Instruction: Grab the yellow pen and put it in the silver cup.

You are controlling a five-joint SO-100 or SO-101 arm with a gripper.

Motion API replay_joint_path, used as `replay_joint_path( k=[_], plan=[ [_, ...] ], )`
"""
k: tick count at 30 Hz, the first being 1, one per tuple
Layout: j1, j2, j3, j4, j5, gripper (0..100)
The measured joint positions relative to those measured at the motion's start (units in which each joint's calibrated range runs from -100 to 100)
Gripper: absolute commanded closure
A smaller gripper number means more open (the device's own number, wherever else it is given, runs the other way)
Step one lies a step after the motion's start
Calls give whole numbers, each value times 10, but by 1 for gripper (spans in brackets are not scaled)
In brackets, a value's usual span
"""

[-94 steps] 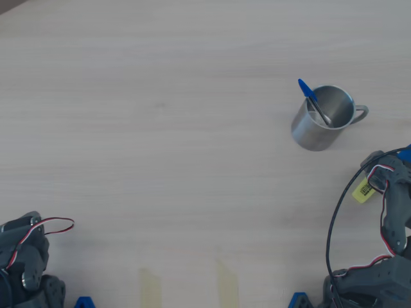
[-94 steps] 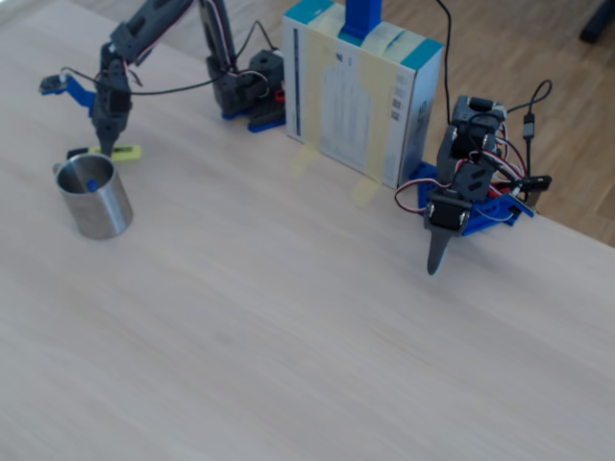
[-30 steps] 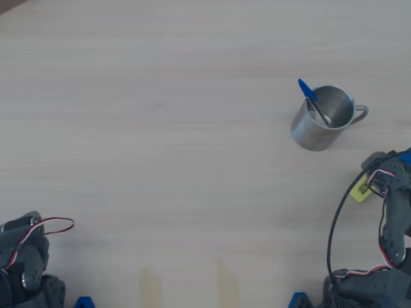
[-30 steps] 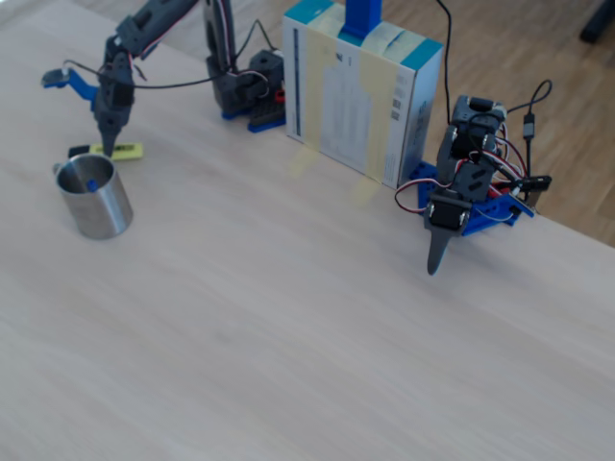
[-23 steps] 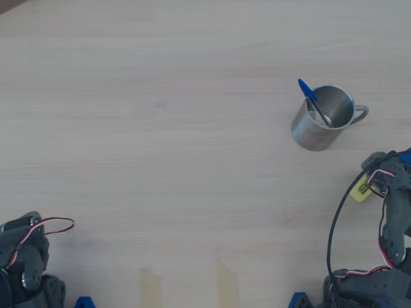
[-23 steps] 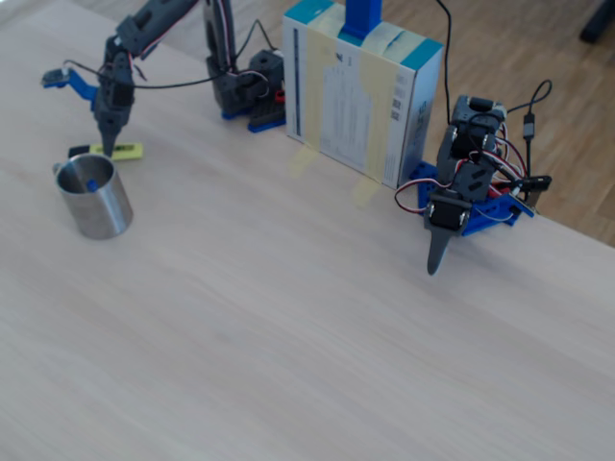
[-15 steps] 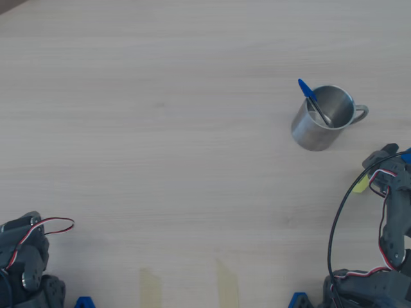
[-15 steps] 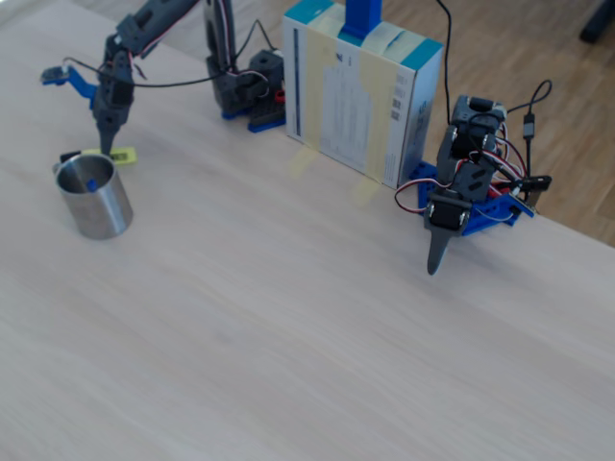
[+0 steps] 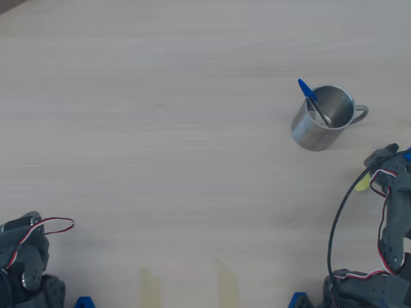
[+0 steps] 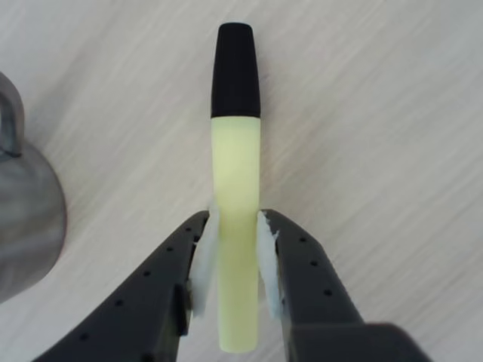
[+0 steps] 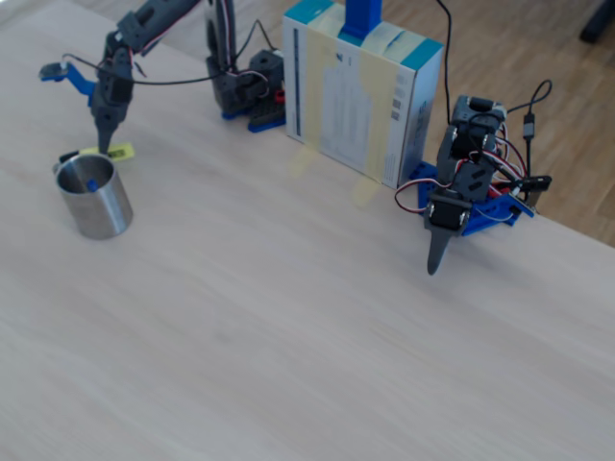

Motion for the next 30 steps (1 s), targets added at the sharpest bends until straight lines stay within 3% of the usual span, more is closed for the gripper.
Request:
replay_joint_path(
  k=[30],
  plan=[
    [-11, -54, 15, 1, 9, 92]
  ],
)
